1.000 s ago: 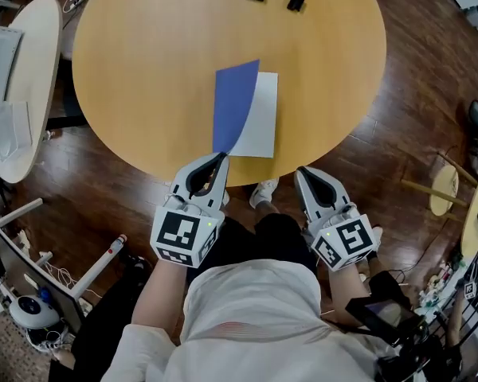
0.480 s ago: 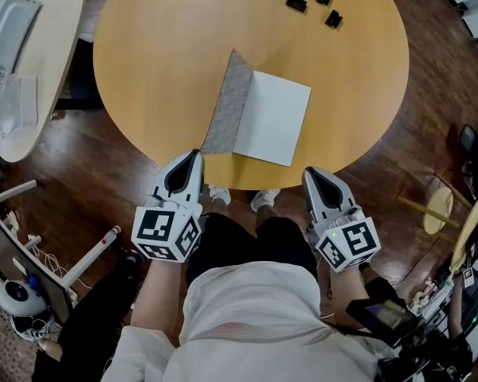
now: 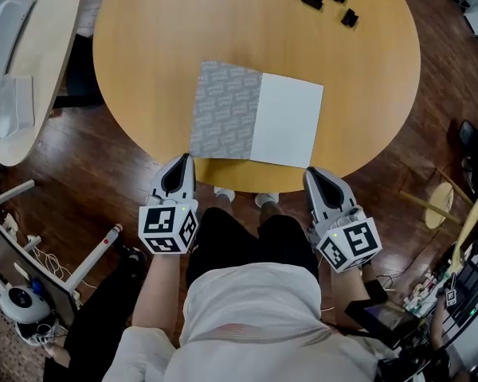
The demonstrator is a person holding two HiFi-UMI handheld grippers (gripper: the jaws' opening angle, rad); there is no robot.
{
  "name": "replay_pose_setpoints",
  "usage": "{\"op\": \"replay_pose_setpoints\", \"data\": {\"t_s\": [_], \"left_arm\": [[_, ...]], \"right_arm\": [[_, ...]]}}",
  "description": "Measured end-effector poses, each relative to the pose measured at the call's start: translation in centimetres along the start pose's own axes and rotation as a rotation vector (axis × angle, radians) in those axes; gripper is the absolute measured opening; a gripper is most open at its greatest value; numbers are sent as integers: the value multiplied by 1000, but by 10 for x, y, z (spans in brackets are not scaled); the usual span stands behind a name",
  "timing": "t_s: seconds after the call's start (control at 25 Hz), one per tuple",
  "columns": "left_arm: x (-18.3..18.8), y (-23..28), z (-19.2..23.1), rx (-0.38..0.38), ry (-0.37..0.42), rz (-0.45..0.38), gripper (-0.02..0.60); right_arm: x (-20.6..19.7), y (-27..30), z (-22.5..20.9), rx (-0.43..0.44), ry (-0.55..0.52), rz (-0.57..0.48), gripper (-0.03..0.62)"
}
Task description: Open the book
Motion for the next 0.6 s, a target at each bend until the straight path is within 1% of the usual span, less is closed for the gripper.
{"op": "replay_pose_setpoints", "data": {"t_s": [0.12, 0.36, 0.6], "left_arm": [[-11, 8, 8, 3, 14, 12, 9], [-26, 22, 21, -2, 6, 51, 9], [-34, 30, 26, -2, 52, 49, 9]], "right_arm": [[-1, 6, 4, -7, -4, 12, 3], [-7, 14, 8, -32, 3, 24, 3], [-12, 19, 13, -43, 7, 35, 3]]}}
Point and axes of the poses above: the fingertips, and each gripper's own axes: y forward along the fingers, z to its left, x out of its top, the point moved 7 cm from there along -y, backward along the fingers, and after that the axes turned 6 degrees about x, right-handed, at the moved point
